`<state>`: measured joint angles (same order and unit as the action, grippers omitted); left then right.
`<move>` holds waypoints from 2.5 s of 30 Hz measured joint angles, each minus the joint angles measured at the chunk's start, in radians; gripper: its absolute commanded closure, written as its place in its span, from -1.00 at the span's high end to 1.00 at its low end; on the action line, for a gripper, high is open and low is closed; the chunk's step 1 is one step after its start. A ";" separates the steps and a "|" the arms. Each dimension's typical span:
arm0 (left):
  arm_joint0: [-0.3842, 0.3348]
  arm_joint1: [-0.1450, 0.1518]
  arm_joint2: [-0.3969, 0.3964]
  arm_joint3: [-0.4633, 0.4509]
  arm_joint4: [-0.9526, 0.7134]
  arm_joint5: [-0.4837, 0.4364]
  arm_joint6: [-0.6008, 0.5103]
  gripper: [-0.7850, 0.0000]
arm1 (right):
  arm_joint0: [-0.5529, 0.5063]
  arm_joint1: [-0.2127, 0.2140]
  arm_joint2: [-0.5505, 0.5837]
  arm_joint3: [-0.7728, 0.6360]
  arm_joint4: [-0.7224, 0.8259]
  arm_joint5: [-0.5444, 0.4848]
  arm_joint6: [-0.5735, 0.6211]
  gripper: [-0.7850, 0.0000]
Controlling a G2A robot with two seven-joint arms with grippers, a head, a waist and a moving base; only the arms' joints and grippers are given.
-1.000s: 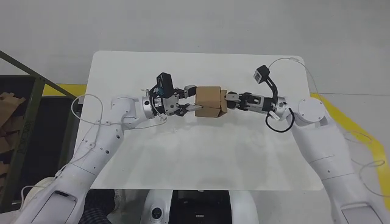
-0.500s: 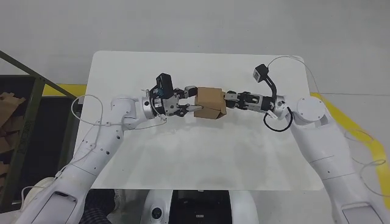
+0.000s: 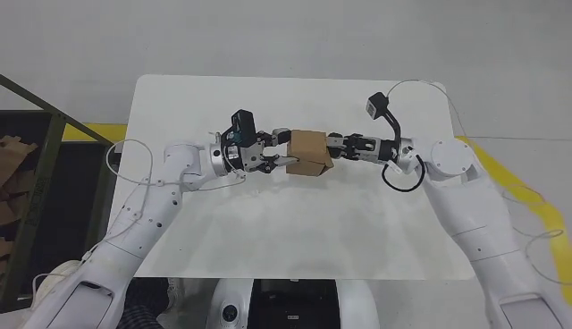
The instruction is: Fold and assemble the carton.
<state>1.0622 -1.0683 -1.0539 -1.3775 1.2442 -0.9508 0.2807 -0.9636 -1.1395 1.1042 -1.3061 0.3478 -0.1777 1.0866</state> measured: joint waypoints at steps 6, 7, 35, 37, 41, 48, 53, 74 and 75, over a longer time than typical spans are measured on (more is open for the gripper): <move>-0.004 -0.002 -0.006 0.015 -0.015 0.010 0.001 -0.45 | -0.013 0.001 0.010 0.008 0.049 -0.020 0.018 -0.72; -0.004 -0.002 -0.008 0.017 -0.018 0.012 0.002 -0.44 | -0.016 0.001 0.012 0.008 0.056 -0.022 0.023 -0.71; -0.009 -0.017 0.002 0.057 -0.092 0.021 -0.049 -0.44 | -0.042 0.002 -0.006 0.006 0.072 -0.024 0.028 -0.74; -0.008 -0.018 0.006 0.063 -0.094 0.019 -0.056 -0.44 | -0.034 -0.001 -0.014 0.020 0.069 -0.020 0.025 -0.75; -0.006 -0.020 0.015 0.074 -0.097 0.012 -0.072 -0.44 | -0.022 -0.006 -0.035 0.054 0.062 -0.011 0.020 -0.77; 0.000 -0.023 0.024 0.095 -0.097 0.007 -0.101 -0.42 | -0.016 -0.012 -0.060 0.101 0.052 -0.003 0.010 -0.78; -0.001 -0.025 0.032 0.112 -0.108 0.002 -0.134 -0.41 | -0.015 -0.018 -0.083 0.120 0.035 0.005 -0.005 -0.80; -0.005 -0.020 0.034 0.212 -0.335 -0.062 -0.343 1.00 | 0.023 -0.037 -0.133 0.226 -0.035 0.014 -0.063 -0.75; -0.003 -0.017 0.034 0.211 -0.365 -0.062 -0.353 1.00 | 0.022 -0.036 -0.129 0.226 -0.038 0.014 -0.066 -0.76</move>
<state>1.0591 -1.0857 -1.0195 -1.1663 0.8787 -1.0126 -0.0721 -0.9418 -1.1750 0.9754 -1.0801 0.3099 -0.1636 1.0202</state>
